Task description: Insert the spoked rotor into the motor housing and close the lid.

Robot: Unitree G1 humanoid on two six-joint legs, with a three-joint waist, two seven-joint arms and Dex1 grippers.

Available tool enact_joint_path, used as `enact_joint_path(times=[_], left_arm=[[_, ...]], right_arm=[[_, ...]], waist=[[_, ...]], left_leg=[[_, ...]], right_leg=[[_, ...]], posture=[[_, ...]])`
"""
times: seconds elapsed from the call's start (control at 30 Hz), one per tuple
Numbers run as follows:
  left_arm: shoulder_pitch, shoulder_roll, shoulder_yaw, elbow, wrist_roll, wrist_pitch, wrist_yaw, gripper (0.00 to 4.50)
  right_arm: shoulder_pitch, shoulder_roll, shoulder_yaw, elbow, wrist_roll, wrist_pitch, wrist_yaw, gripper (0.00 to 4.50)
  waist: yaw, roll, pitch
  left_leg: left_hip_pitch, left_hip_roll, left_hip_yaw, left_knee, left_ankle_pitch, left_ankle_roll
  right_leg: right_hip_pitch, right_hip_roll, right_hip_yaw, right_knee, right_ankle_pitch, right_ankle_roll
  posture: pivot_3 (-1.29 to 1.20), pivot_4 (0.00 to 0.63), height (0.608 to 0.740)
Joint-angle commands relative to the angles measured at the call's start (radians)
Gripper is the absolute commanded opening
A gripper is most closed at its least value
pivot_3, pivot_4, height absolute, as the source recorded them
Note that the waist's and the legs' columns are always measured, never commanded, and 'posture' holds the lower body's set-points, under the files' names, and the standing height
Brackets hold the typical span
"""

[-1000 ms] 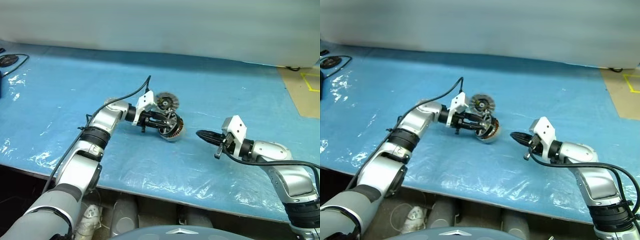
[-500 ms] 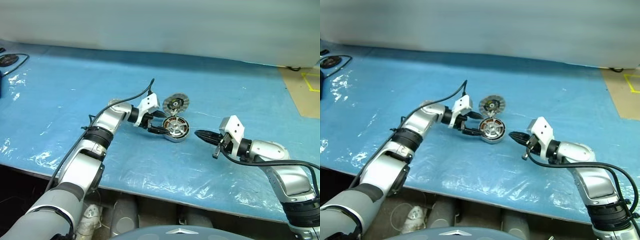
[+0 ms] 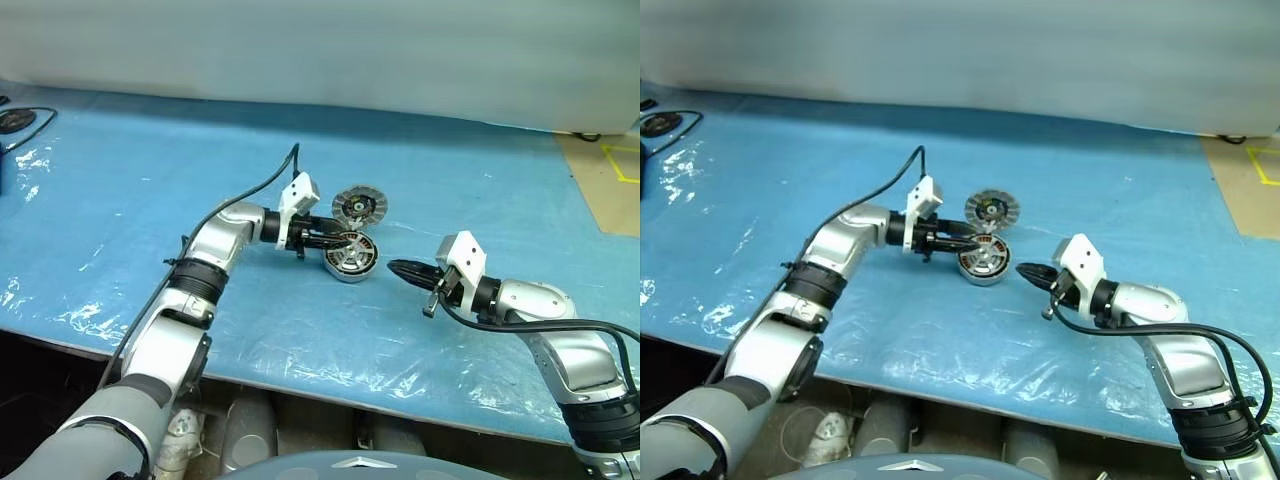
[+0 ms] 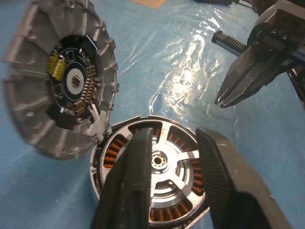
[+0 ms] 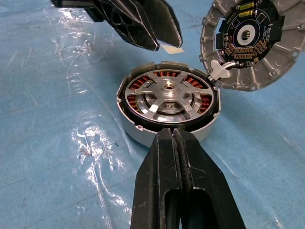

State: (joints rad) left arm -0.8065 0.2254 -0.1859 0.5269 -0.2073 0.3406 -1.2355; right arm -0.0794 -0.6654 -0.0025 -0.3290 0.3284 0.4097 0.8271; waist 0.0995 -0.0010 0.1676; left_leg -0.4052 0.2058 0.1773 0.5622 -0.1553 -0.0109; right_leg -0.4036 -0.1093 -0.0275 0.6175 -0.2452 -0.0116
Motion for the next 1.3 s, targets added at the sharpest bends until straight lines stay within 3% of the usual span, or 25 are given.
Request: enact_joint_path(times=[0.03,0.07,0.3,0.43,0.7,0.83,1.07,1.3], left_arm=[[0.019,-0.031,0.028,-0.062,-0.011,-0.021,0.09,0.28],[0.024,-0.041,0.028,-0.06,-0.005,-0.036,0.116,0.04],[0.036,-0.112,0.01,-0.039,0.017,-0.099,0.221,0.04],[0.058,-0.094,-0.091,0.008,0.146,-0.141,0.284,0.04],[0.113,-0.074,-0.149,-0.021,0.163,-0.115,0.235,0.04],[0.111,-0.085,-0.111,-0.089,0.06,-0.031,0.16,0.04],[0.121,-0.029,-0.2,-0.092,0.136,0.059,0.151,0.04],[0.11,-0.095,-0.043,-0.121,-0.006,-0.001,0.192,0.04]], right_arm=[[-0.017,0.003,-0.001,-0.015,-0.004,-0.027,0.0,0.0],[-0.018,0.004,-0.001,-0.013,-0.005,-0.03,0.0,0.0],[-0.015,0.013,0.007,-0.006,-0.016,-0.045,-0.002,0.0],[-0.008,0.014,0.004,-0.008,-0.02,-0.052,-0.007,0.0],[-0.003,0.017,0.002,-0.008,-0.033,-0.06,-0.019,0.0],[-0.009,0.022,0.011,-0.004,-0.039,-0.064,-0.025,0.0],[-0.024,0.032,0.016,0.001,-0.05,-0.064,-0.027,0.0],[-0.02,0.038,0.02,0.005,-0.061,-0.069,-0.027,0.0]], waist=[[0.0,0.0,0.0],[0.0,0.0,0.0],[0.0,0.0,0.0],[-0.002,0.0,0.0],[-0.002,0.0,0.0],[-0.001,0.0,0.0],[-0.002,0.001,-0.001],[-0.002,0.001,-0.001]], left_leg=[[0.0,0.0,0.0,0.0,0.0,0.0],[0.0,0.0,0.0,0.0,0.0,0.0],[0.0,0.0,0.0,0.0,0.0,0.0],[0.0,0.0,0.0,0.0,0.0,0.001],[0.001,0.0,0.0,0.0,-0.001,-0.001],[0.001,0.0,0.0,0.0,-0.001,-0.001],[0.002,0.0,0.0,0.0,-0.001,-0.001],[0.002,0.0,0.0,0.0,-0.001,-0.001]], right_leg=[[0.0,0.0,0.0,0.0,0.0,0.0],[0.0,0.0,0.0,0.0,0.0,0.0],[0.0,0.0,0.0,-0.001,0.0,0.0],[0.0,0.0,0.0,-0.001,0.0,0.0],[0.001,0.0,0.0,-0.002,0.0,0.001],[0.002,0.0,0.0,-0.002,0.0,0.001],[0.002,0.0,0.0,-0.002,0.0,0.001],[0.002,0.0,0.001,-0.002,0.001,0.002]], posture=[[0.0,0.15,0.74],[0.0,0.15,0.74],[0.0,0.15,0.74],[0.0,0.15,0.74],[0.0,0.15,0.74],[0.0,0.15,0.74],[0.0,0.15,0.74],[0.0,0.15,0.74]])
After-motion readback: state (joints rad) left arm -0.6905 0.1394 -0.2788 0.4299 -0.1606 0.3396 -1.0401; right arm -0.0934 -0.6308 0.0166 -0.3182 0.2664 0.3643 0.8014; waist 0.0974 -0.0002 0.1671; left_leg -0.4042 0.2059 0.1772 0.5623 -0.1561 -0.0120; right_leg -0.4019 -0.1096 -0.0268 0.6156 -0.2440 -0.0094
